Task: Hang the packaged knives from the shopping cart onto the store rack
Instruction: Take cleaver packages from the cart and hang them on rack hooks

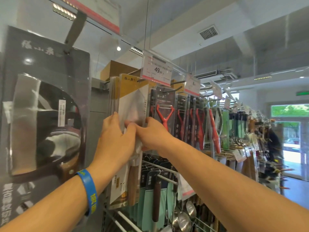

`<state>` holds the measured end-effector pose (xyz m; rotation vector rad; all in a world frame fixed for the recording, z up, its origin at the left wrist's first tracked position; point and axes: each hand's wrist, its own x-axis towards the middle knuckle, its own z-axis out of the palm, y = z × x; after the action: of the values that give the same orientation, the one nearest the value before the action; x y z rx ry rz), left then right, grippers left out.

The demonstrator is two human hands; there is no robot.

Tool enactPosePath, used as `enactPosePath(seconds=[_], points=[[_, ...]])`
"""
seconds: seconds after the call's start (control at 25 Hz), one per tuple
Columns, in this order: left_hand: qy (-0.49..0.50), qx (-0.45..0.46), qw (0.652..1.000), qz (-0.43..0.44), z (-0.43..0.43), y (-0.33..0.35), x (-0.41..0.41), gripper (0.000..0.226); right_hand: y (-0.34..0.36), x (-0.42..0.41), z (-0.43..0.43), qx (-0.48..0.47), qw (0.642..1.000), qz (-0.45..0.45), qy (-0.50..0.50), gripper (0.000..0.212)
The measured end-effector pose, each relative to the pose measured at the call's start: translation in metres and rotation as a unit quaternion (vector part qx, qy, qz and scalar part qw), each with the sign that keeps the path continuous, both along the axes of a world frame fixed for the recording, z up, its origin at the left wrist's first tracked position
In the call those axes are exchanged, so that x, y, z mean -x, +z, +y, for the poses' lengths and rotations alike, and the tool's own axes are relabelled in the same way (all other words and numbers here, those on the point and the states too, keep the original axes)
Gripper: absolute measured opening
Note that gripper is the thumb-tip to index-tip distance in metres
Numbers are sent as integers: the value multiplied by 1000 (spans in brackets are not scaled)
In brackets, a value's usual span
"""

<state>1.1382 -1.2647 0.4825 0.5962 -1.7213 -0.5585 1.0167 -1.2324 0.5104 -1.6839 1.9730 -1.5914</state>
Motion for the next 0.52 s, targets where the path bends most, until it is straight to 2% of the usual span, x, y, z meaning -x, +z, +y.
enactPosePath(seconds=[0.28,0.4,0.52], points=[[-11,-2,1000,-17,20,2,-9,68,2,-3,22,-17,999,9,-33,72],[-35,-10,999,-19,22,4,-10,60,4,-3,32,-28,998,26,-56,74],[-32,-38,999,-21,20,7,-9,55,7,-2,38,-29,997,36,-56,64]])
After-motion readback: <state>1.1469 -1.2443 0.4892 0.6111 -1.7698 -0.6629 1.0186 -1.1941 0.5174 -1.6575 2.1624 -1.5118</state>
